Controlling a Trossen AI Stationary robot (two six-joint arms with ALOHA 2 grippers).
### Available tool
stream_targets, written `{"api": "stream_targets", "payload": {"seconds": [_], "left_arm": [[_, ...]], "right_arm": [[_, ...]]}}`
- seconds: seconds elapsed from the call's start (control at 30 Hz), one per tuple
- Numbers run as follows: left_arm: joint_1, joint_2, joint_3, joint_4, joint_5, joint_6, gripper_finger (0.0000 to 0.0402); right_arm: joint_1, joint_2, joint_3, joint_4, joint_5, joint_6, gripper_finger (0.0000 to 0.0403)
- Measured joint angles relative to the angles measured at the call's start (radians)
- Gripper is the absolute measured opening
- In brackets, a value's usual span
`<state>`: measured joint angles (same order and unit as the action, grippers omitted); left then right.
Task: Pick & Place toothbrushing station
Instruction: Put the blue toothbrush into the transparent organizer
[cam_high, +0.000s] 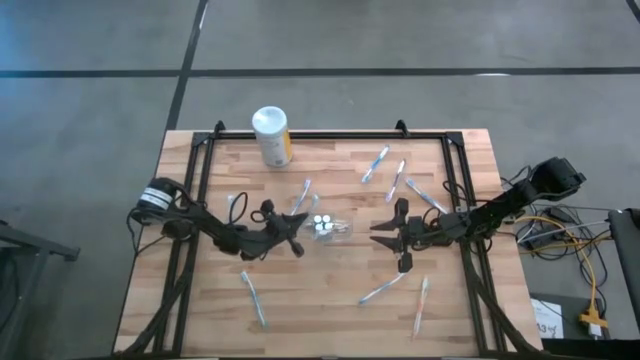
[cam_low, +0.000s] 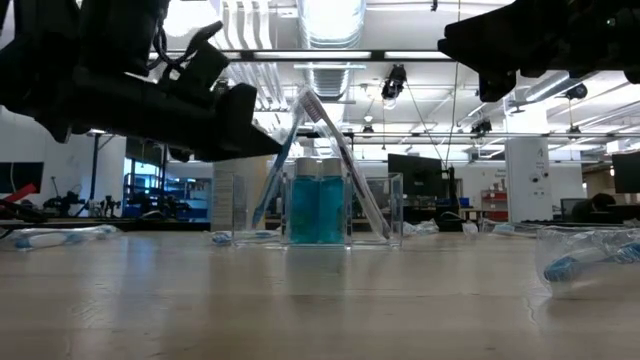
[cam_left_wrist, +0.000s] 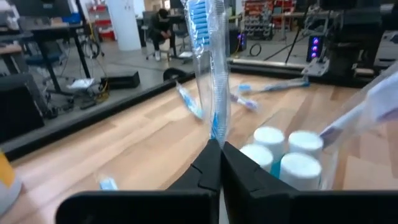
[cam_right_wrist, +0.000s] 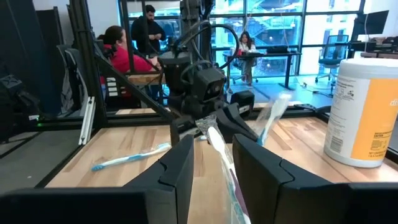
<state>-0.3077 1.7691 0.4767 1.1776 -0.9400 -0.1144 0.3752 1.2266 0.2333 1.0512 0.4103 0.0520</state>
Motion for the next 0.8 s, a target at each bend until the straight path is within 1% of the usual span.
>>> {"api": "stream_targets", "payload": {"seconds": [0.13, 0.23, 0.43, 0.53, 0.6, 0.7, 0.8], "left_arm": [[0.000, -0.001, 0.000, -0.047, 0.001, -0.061, 0.0035], [0.000, -0.009, 0.000, -0.071, 0.003, -0.067, 0.0064], [-0.010, -0.082, 0.000, -0.076, 0.003, 0.014, 0.0123], [-0.036, -0.161, -0.002, -0.108, 0.003, 0.083, 0.0143], [-0.069, -0.236, -0.003, -0.162, 0.002, 0.128, 0.0150], [-0.139, -0.365, -0.004, -0.294, -0.003, 0.157, 0.0152], [-0.218, -0.502, -0.004, -0.472, -0.012, 0.141, 0.0146]], "right_arm": [[0.000, 0.000, 0.000, -0.001, 0.000, 0.000, 0.0102], [0.000, 0.000, 0.000, -0.005, 0.000, -0.001, 0.0105], [0.000, 0.000, 0.000, -0.007, -0.046, -0.006, 0.0117], [0.000, 0.000, 0.000, -0.006, -0.046, -0.007, 0.0121], [0.000, 0.000, 0.000, -0.007, -0.048, -0.007, 0.0124], [0.000, 0.000, 0.000, -0.007, -0.049, -0.004, 0.0127], [0.000, 0.000, 0.000, -0.007, -0.053, -0.003, 0.0128]]}}
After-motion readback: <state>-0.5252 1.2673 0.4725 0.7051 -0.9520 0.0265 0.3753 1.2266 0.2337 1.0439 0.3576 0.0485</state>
